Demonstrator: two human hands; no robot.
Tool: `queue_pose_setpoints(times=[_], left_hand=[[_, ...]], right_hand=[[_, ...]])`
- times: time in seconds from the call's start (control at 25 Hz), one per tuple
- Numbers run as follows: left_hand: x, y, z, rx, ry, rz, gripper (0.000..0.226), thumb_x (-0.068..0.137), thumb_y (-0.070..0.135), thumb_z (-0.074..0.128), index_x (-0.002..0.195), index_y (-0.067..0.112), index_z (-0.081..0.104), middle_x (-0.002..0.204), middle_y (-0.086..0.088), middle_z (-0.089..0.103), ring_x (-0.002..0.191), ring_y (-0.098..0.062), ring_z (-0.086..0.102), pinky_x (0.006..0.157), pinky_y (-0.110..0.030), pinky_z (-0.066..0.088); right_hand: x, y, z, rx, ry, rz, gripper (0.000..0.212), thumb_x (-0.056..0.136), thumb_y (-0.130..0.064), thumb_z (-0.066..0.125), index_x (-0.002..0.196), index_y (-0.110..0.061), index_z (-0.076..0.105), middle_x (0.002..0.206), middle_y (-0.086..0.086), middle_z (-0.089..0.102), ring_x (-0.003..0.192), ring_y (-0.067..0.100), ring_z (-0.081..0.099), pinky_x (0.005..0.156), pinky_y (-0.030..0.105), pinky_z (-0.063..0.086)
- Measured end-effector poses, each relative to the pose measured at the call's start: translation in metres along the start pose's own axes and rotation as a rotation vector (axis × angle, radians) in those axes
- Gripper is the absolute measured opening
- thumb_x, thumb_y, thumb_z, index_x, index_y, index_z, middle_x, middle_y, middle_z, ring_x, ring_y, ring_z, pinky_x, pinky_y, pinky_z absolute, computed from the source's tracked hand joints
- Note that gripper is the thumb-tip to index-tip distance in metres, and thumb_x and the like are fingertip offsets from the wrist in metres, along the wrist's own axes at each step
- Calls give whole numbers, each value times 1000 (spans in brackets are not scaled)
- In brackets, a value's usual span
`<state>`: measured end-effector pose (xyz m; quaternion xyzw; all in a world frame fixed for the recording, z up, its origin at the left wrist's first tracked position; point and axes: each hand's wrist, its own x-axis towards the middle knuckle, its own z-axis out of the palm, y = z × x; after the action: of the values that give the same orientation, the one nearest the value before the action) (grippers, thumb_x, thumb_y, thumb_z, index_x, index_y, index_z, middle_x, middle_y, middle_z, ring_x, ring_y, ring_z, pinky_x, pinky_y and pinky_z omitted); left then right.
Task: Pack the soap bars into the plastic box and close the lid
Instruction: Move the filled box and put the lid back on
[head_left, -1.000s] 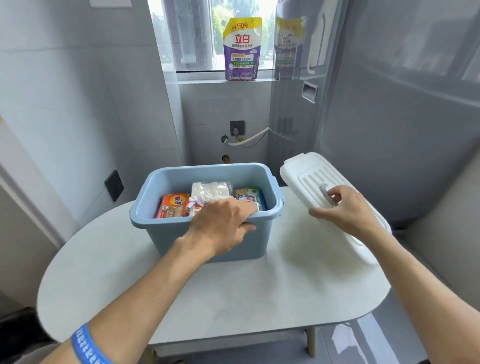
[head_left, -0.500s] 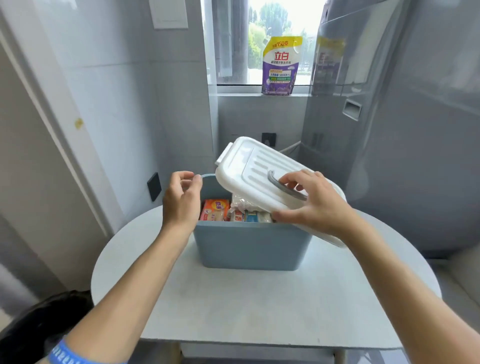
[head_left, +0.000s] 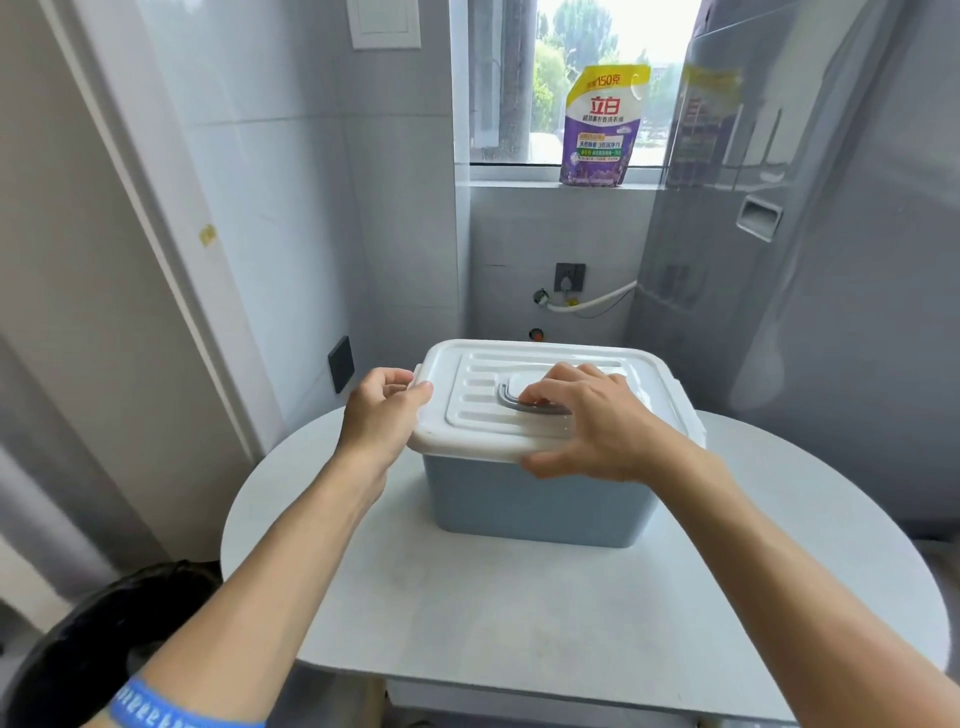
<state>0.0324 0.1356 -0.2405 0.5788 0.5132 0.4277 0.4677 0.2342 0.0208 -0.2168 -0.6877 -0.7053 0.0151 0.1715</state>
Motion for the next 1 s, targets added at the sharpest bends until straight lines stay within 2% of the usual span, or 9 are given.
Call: queue_pose_setpoints(times=[0.12,0.24,0.32,0.4,0.52,0.6,0.68,0.76,1.0], left_hand=[[-4,-13,7,-2,48,52,22,86,28,65,106,20,67,107,6,67,99,-14,62,78,-26,46],[-5,-20,18,-45,144,85,19,88,25,62,105,18,67,109,4,67,99,-14,61,72,-23,42],[-1,-20,29,-38,159,98,18,88,23,60,104,17,66,111,1,65,96,-14,59,72,-23,42],[0,-18,44,-29,133,119,17,89,23,60,103,17,64,113,-1,64,96,-15,59,76,-27,44],[-1,-14,63,-63,92,127,20,88,26,63,106,18,64,115,-1,63,101,-17,60,74,-23,44],[0,-13,67,-163,54,-42,38,83,33,67,118,21,58,121,1,60,102,-15,58,78,-25,43],[-1,-14,64,-253,-39,-343,60,72,45,72,125,22,56,122,2,60,110,-20,56,92,-41,39],[-3,-12,59,-276,-144,-484,50,65,51,73,108,26,66,105,2,69,104,-21,62,92,-50,36],[-6,-11,60,-295,-109,-451,35,69,47,75,95,25,67,91,4,71,93,-16,64,92,-47,44]], right_hand=[[-8,18,-4,279,-52,-10,44,81,-53,67,119,-31,69,116,-16,60,110,8,53,99,35,40],[-19,37,1,274,238,50,19,88,-17,68,100,-27,79,112,-13,72,107,9,60,97,37,46],[-28,57,1,201,422,271,21,87,-13,66,97,-28,78,112,-11,73,108,17,61,96,42,46],[-38,80,-5,296,521,597,29,85,-22,65,113,-27,70,126,-7,65,116,21,56,94,40,43],[-45,106,-8,704,489,999,58,78,-41,69,128,-15,57,136,4,56,118,25,55,87,35,41],[-43,106,-7,1063,403,1177,46,71,-47,72,105,-18,64,116,4,66,100,28,61,81,39,44],[-44,106,-6,1224,344,1206,37,64,-48,75,90,-25,64,98,0,68,89,26,62,88,49,46],[-44,110,-5,1254,368,1187,38,61,-43,79,91,-24,67,90,-2,70,83,21,64,91,48,49],[-40,115,0,1055,753,1080,40,63,-25,85,85,4,68,71,3,65,60,19,57,61,30,48]])
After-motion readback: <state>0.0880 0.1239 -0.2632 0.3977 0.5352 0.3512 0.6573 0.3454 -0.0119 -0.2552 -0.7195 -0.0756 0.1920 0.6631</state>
